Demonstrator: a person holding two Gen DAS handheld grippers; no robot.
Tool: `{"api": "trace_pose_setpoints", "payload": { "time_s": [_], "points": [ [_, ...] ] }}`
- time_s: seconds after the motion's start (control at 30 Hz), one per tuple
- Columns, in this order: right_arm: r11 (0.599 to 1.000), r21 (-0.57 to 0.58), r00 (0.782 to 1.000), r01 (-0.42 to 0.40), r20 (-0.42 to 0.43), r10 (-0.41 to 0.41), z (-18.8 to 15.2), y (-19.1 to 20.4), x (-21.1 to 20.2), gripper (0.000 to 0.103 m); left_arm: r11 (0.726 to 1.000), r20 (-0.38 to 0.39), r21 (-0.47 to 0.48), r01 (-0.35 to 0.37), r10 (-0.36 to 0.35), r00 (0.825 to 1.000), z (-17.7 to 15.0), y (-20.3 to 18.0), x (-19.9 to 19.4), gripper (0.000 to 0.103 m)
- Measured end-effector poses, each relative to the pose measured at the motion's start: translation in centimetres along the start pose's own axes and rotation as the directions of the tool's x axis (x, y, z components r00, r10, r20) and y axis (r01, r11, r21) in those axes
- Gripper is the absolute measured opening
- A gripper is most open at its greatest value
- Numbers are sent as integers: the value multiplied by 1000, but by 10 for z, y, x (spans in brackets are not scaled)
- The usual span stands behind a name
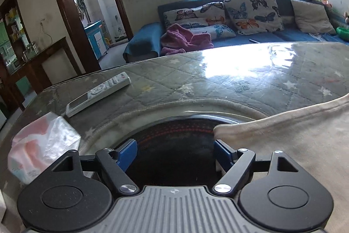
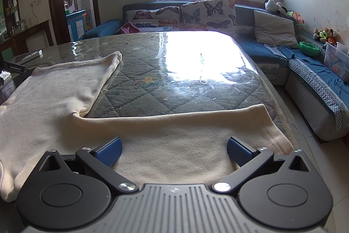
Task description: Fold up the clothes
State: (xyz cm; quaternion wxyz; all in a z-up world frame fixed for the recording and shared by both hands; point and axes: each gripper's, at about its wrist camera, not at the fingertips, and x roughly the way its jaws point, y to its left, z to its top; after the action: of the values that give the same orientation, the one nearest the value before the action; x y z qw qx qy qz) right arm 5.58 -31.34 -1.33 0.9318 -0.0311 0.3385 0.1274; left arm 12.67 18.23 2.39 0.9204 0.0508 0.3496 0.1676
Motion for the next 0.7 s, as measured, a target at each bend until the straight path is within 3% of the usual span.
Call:
{"api": "trace_pose_setpoints", "payload": {
  "time_s": [0.27, 0.5, 0.7],
  "points": [
    [1000, -2, 1000, 1, -1, -1, 0, -1, 1, 103, 989, 57, -31, 142, -140, 989, -36, 2, -76, 92],
    [1000, -2, 1000, 1, -1, -1, 0, -2, 0, 103, 956, 87, -26, 293, -290, 953, -79, -24, -142, 95],
    [999, -33, 1000, -3, 18, 3, -2, 8, -11, 103, 929, 79, 23, 368, -369, 926, -105, -52, -169, 95]
  ]
}}
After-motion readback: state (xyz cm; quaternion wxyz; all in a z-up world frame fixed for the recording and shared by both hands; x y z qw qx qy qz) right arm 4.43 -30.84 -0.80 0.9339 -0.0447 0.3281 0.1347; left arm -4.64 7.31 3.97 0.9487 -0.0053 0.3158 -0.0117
